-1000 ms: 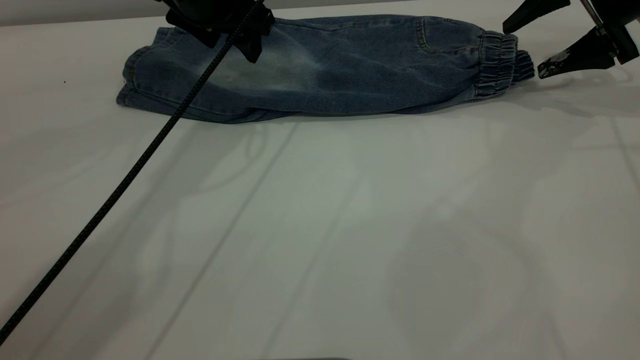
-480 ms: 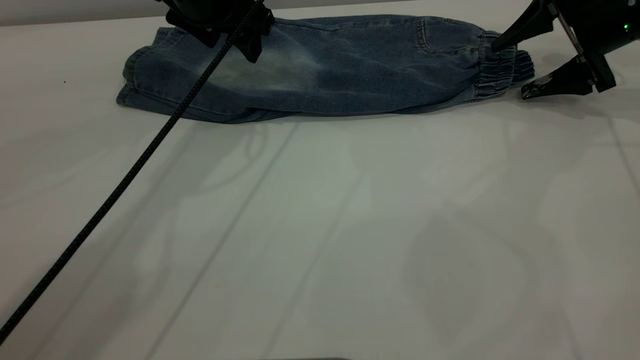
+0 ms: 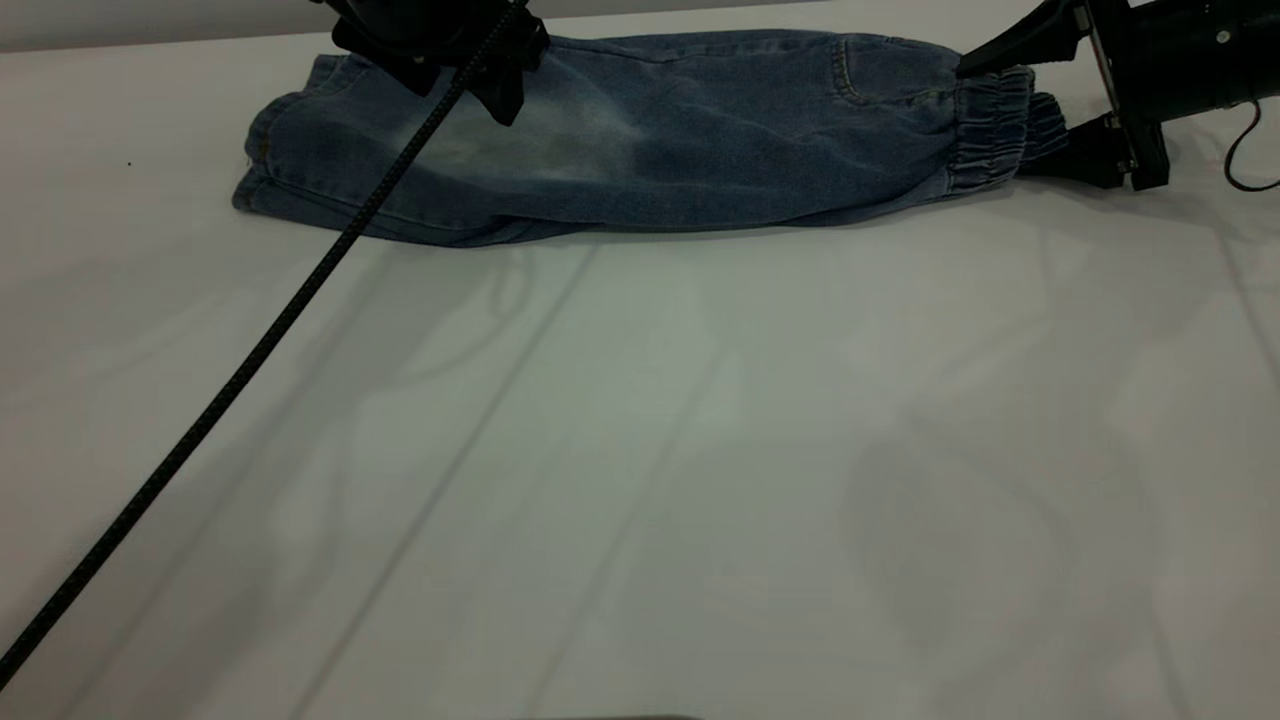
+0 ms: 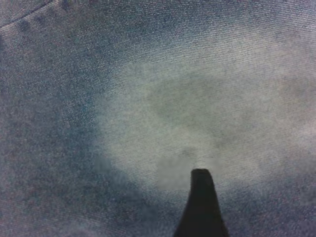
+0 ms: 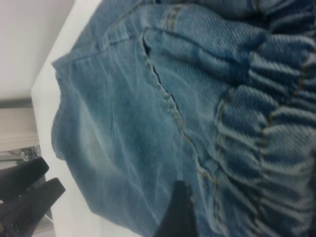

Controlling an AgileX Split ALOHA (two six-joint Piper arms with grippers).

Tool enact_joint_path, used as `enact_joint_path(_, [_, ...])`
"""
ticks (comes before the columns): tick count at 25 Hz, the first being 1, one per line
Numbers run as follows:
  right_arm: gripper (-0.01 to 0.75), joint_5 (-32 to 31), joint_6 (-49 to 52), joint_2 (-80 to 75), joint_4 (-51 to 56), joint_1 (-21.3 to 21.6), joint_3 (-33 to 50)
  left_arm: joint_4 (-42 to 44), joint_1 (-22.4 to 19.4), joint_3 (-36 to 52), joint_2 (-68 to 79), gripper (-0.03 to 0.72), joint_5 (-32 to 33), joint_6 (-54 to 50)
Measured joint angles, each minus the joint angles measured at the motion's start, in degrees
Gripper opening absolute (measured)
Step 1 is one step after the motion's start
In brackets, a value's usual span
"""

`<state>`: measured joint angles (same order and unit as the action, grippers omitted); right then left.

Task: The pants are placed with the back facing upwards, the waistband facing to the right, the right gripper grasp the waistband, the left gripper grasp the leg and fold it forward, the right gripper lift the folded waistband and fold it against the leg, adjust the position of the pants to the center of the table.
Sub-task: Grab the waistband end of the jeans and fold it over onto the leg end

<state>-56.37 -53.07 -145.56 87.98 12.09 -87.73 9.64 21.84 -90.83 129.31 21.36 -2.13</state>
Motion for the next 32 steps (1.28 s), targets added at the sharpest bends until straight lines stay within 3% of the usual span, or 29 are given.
enact_joint_path(3, [0.436, -0.6, -1.8, -0.2, 0.6, -0.5, 0.0, 0.0, 0.0, -0.2, 0.0, 0.516, -0.2, 0.0])
enact_joint_path(9, [0.092, -4.1, -4.0, -0.4, 0.0, -0.7, 0.0, -0.9, 0.0, -3.4, 0.5, 0.516, 2.0, 0.0])
enact_joint_path(15, [0.071, -8.0, -2.5, -0.5, -3.3, -0.7, -4.2, -2.5, 0.1, -7.5, 2.2, 0.516, 4.8, 0.1])
enact_joint_path(20, [0.071, -9.5, 1.7, -0.5, -6.6, -0.7, -8.4, -6.3, 2.1, -16.8, 8.4, 0.516, 9.1, 2.1])
enact_joint_path(25, [0.071, -9.7, 2.5, -0.5, -7.7, -0.7, -9.2, -7.0, 5.0, -32.6, 18.5, 0.516, 18.9, 5.3])
enact_joint_path(32, [0.071, -9.9, 2.7, -0.5, -8.0, -0.7, -9.3, -8.2, 5.5, -50.0, 28.9, 0.516, 32.7, 5.7])
